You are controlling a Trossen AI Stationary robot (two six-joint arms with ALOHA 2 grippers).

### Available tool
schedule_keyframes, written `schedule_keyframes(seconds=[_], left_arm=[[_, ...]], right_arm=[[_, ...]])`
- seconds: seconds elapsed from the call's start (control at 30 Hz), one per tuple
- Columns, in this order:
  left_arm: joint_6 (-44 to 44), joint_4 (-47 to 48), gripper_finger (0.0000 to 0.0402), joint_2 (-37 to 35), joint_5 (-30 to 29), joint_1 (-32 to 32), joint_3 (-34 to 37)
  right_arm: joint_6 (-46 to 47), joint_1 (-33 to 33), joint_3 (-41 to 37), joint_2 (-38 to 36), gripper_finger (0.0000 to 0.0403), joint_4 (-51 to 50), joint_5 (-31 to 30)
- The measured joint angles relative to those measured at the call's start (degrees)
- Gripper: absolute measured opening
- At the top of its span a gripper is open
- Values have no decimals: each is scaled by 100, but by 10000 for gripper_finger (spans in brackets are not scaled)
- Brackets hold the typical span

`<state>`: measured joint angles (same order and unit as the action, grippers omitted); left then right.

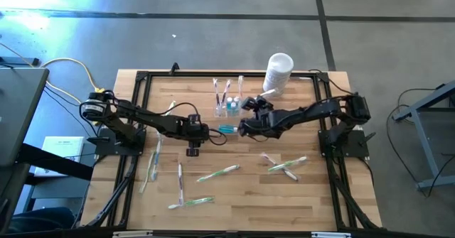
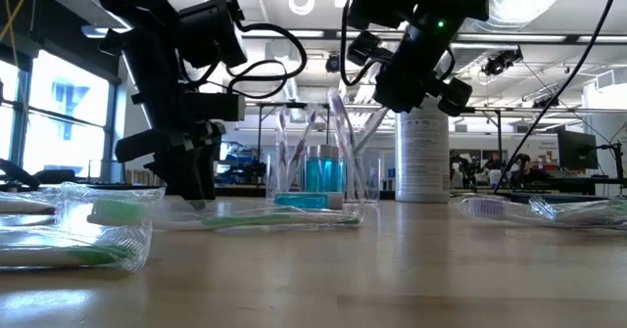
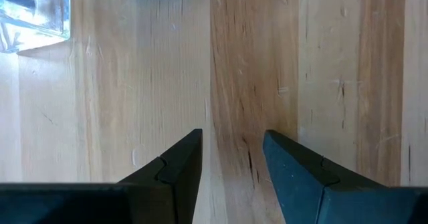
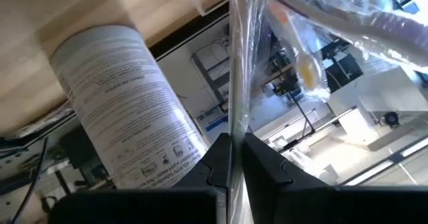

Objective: Pick & Place toothbrushing station
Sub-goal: Put the green toothbrush into the transparent organizer

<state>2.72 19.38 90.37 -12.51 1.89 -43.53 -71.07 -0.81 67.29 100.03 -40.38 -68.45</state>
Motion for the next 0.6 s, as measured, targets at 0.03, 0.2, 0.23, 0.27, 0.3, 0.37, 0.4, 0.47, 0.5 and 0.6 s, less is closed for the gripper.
schedule_keyframes(seconds=[0.03, 0.2, 0.23, 0.27, 0.3, 0.37, 0.4, 0.47, 0.5, 0.6], left_arm=[[0, 2, 161, 0, 0, 0, 0], [0, 5, 161, 4, 0, 0, 2], [0, 4, 161, 4, 0, 0, 4], [0, 4, 161, 4, 0, 0, 4], [0, 4, 161, 4, 0, 0, 4], [0, 6, 161, 4, 0, 0, 4], [0, 6, 161, 4, 0, 0, 4], [0, 9, 161, 4, 3, 0, 4], [0, 10, 161, 7, 4, 0, 4], [2, 10, 161, 7, 8, 0, 4]], right_arm=[[-26, 45, 0, 0, 15, -2, 2], [-203, 253, -1, 65, 15, 13, 114], [-235, 292, -4, 78, 15, 11, 153], [-277, 322, -6, 81, 15, 14, 193], [-356, 347, -4, 119, 15, 63, 221], [-449, 373, 0, 192, 15, 129, 256], [-465, 407, -8, 219, 15, 119, 301], [-540, 429, -3, 320, 15, 250, 301], [-548, 432, 2, 341, 15, 269, 368], [-771, 461, -7, 481, 15, 411, 462]])
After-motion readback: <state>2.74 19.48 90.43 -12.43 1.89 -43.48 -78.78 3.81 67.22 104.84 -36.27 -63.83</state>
